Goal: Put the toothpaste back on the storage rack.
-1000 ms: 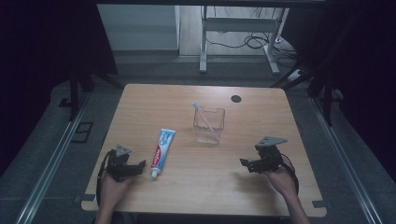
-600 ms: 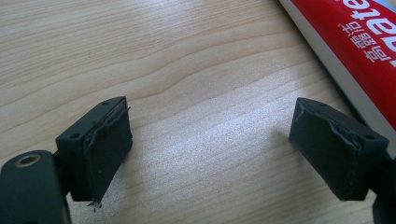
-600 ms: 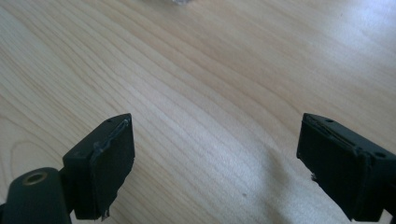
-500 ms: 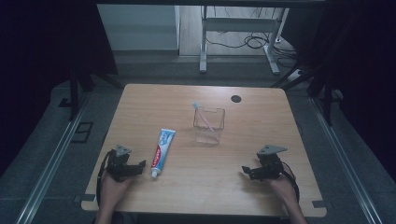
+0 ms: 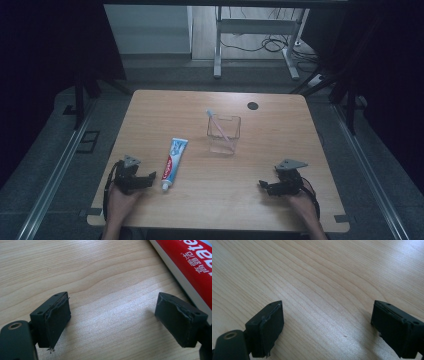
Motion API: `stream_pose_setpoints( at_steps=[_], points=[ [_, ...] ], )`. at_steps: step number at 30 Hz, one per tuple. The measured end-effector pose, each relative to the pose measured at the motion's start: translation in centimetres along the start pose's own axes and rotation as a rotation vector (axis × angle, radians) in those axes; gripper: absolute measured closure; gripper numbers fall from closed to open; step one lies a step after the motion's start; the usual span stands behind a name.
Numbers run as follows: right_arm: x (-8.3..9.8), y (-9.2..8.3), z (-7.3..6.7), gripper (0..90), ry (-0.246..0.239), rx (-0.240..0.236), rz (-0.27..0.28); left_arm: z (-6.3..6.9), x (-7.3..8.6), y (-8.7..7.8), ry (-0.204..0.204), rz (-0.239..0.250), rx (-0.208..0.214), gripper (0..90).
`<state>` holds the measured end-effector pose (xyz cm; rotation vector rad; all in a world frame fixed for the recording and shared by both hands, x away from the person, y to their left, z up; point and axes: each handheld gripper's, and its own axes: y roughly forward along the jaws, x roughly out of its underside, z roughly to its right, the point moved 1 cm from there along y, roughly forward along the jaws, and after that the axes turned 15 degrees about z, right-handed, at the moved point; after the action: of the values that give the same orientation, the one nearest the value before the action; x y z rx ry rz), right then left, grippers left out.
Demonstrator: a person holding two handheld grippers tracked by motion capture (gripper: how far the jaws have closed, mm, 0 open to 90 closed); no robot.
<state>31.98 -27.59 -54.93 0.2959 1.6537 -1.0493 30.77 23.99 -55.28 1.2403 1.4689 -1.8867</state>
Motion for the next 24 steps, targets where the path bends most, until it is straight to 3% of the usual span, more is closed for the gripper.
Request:
stream_pose_setpoints(
  at_steps=[10,15,19,24],
  points=[
    [0.0,0.0,0.0,11.0,-0.001,0.002,-0.001,0.0,-0.2,-0.2,-0.018,-0.01,0.009,15.2],
    [0.0,0.0,0.0,11.3,-0.001,0.004,0.0,0.2,-0.5,-0.6,-0.004,0.007,0.032,15.4],
    [0.0,0.0,0.0,11.7,0.001,0.005,0.001,0.6,-0.8,-0.9,0.002,0.014,0.052,20.3],
    [0.0,0.0,0.0,12.1,0.003,0.006,0.003,1.0,-1.1,-1.1,-0.014,0.017,0.093,33.0]
  ],
)
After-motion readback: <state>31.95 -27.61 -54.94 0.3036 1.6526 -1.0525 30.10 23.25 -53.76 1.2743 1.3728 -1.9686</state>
